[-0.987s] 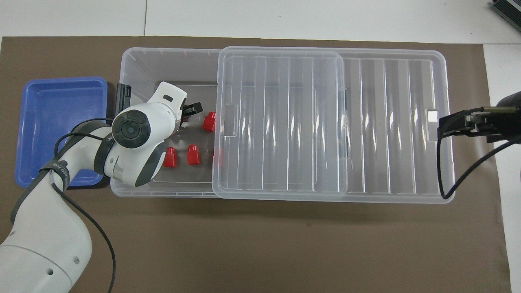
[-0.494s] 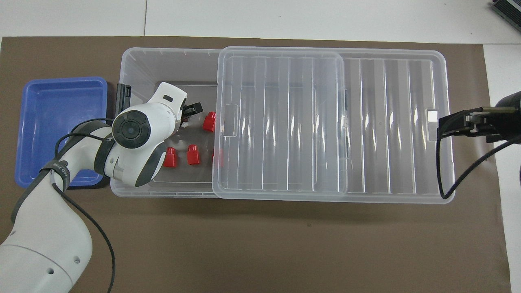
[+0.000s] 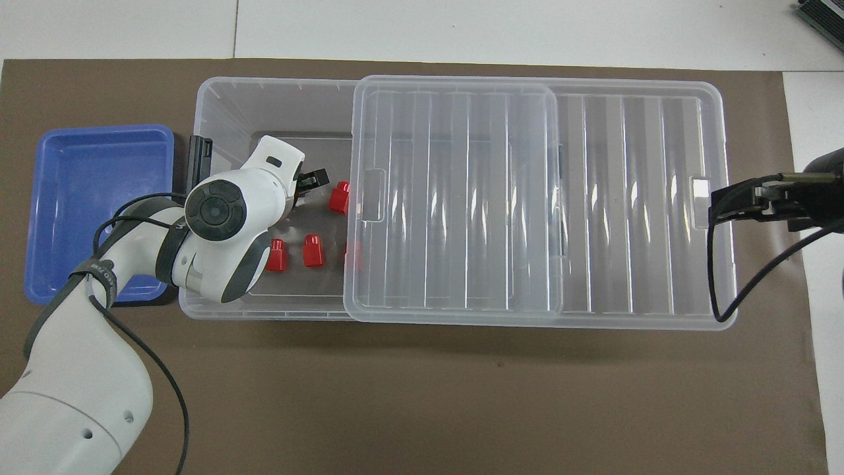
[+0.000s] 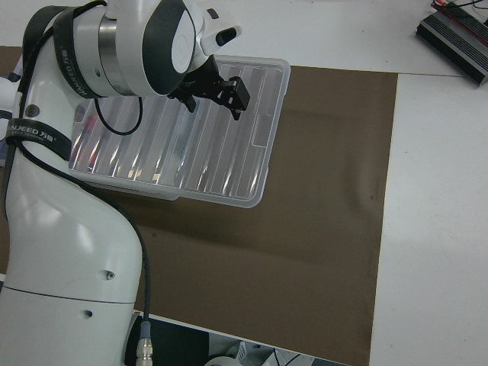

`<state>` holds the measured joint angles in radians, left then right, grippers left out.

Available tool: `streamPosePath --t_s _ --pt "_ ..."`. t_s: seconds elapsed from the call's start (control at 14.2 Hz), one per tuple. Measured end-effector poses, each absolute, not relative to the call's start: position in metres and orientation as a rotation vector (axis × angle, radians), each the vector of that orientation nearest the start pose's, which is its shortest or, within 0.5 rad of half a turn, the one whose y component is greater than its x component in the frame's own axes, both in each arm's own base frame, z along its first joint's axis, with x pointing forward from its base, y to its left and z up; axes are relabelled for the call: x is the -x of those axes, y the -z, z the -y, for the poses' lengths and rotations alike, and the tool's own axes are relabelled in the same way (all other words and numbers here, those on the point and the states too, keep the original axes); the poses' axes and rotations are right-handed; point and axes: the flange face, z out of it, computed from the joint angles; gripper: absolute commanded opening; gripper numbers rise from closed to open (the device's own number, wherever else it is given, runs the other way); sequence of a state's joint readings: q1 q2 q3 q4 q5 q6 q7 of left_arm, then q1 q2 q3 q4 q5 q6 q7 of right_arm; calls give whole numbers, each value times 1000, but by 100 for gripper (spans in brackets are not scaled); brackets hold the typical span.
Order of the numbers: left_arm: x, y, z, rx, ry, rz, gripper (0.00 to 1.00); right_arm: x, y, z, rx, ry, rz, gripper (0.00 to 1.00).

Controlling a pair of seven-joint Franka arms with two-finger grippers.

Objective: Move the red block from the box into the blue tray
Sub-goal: 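Lower the left gripper onto a red block and close it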

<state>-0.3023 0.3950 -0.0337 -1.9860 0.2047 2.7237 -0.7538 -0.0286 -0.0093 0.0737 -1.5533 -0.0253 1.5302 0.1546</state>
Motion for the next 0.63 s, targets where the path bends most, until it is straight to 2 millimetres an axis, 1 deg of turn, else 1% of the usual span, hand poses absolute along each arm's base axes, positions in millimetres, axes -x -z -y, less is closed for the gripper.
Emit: streamPosePath --t_s 0.07,0.28,0.42,0.56,0.63 --pt "-603 -300 217 3159 556 396 91 -547 -634 -22 3164 -18 -175 100" --pt "-603 -300 217 3159 559 396 81 -547 -634 -22 3164 -18 -176 100" --pt "-603 -300 217 3160 559 396 72 -547 -634 -21 3164 -18 -177 100" --pt "-603 -300 217 3160 560 396 69 -547 -634 -21 3164 -18 -178 100" --pt "-603 -300 217 3160 561 396 66 -547 -634 -21 3164 -19 -178 100"
